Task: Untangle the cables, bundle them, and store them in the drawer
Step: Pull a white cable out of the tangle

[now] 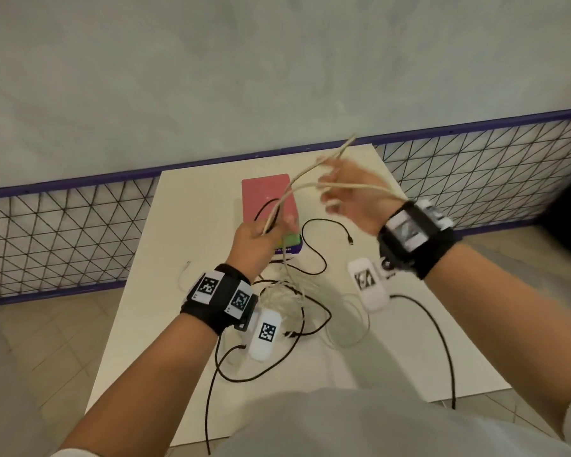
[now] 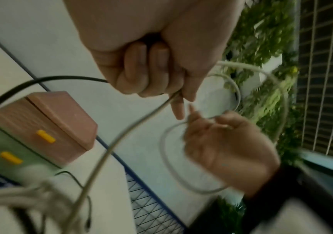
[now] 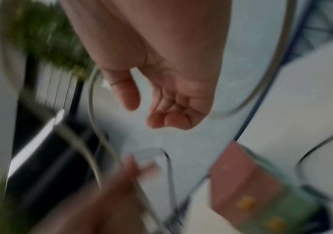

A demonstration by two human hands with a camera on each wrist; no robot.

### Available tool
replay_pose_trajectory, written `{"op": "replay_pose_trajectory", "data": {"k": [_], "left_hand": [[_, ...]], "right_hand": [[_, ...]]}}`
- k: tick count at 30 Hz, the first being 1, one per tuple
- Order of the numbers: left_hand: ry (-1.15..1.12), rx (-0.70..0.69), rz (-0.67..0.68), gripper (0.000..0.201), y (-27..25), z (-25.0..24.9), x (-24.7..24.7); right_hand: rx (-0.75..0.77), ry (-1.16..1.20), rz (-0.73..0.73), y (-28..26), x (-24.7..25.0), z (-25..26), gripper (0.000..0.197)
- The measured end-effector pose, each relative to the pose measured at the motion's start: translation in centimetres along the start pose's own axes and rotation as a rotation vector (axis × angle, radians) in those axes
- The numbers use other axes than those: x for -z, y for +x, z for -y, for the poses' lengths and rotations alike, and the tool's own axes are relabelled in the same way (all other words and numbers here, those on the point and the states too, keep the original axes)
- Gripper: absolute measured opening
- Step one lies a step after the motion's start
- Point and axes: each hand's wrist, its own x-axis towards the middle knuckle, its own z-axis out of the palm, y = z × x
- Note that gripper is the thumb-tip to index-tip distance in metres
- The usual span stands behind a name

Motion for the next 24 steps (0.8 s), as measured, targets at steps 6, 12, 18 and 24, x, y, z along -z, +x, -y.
{"op": "replay_pose_trajectory", "data": {"k": [6, 12, 18, 24], "left_hand": [[-0.043, -0.013, -0.07, 0.022, 0.7, -3.0, -0.6], [0.0, -0.071, -0.197, 0.029, 1.4, -4.0, 2.4], [0.149, 0.007, 0.154, 0.033, -0.3, -2.5, 1.1], [0.062, -0.07, 0.07, 0.038, 0.7, -3.9, 2.2]], "right_hand": [[-0.397, -1.066, 0.502, -3.1, -3.0, -10.3, 0.039], [-0.414, -1.068, 0.421, -3.8, -1.6, -11.0, 0.033], [-0.349, -0.329, 0.412, -2.9, -2.4, -5.2, 0.026], [-0.032, -0.123, 0.064, -0.4, -0.6, -0.8, 0.051]]}}
